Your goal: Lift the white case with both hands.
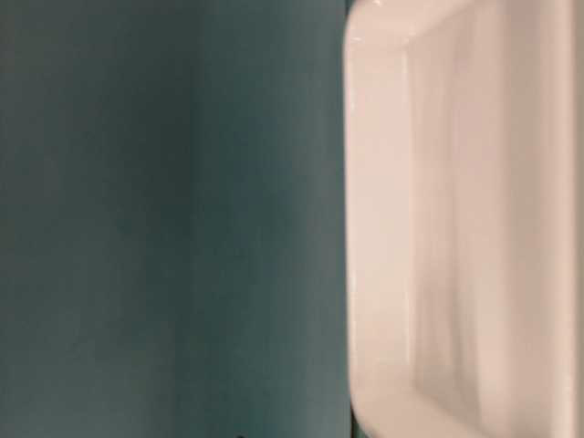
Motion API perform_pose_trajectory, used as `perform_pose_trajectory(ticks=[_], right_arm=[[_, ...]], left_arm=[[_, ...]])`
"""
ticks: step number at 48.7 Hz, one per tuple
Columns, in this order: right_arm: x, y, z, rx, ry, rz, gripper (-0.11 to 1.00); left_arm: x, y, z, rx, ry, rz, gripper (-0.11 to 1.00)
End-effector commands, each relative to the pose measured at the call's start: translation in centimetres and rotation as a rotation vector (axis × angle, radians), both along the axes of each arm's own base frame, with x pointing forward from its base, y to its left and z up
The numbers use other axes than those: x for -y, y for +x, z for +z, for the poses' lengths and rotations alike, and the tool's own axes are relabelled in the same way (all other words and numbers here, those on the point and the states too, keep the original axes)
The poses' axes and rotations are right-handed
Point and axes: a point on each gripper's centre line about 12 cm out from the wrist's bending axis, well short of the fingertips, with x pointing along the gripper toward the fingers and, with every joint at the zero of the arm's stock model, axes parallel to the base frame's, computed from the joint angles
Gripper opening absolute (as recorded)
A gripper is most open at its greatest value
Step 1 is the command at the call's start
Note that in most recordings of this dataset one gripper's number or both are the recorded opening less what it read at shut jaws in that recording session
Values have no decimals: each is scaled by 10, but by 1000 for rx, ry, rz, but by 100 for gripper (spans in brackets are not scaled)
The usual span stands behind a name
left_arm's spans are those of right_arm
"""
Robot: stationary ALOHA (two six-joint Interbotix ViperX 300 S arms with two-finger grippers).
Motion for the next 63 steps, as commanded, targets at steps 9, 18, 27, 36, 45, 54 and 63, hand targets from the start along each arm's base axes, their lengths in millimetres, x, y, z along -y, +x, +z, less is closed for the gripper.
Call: perform_pose_trajectory(ticks=[9,18,27,36,45,54,63], right_arm=[[-1,-5,-28,-84,-5,5,10],[-1,-8,-40,-118,-8,2,10],[0,-8,-51,-142,-12,-1,10],[2,-6,-61,-156,-19,-7,10],[6,-2,-60,-136,-31,-11,10],[9,0,-59,-128,-47,3,10],[9,2,-57,-122,-48,4,10]], left_arm=[[-5,-8,-28,-71,2,11,6],[-6,-6,-44,-89,0,16,6],[-6,-3,-58,-121,-3,17,6],[-7,-2,-60,-127,-3,16,6],[-7,-2,-60,-126,-4,17,6],[-6,-2,-59,-124,-4,15,6],[-4,-1,-59,-118,-3,9,6]])
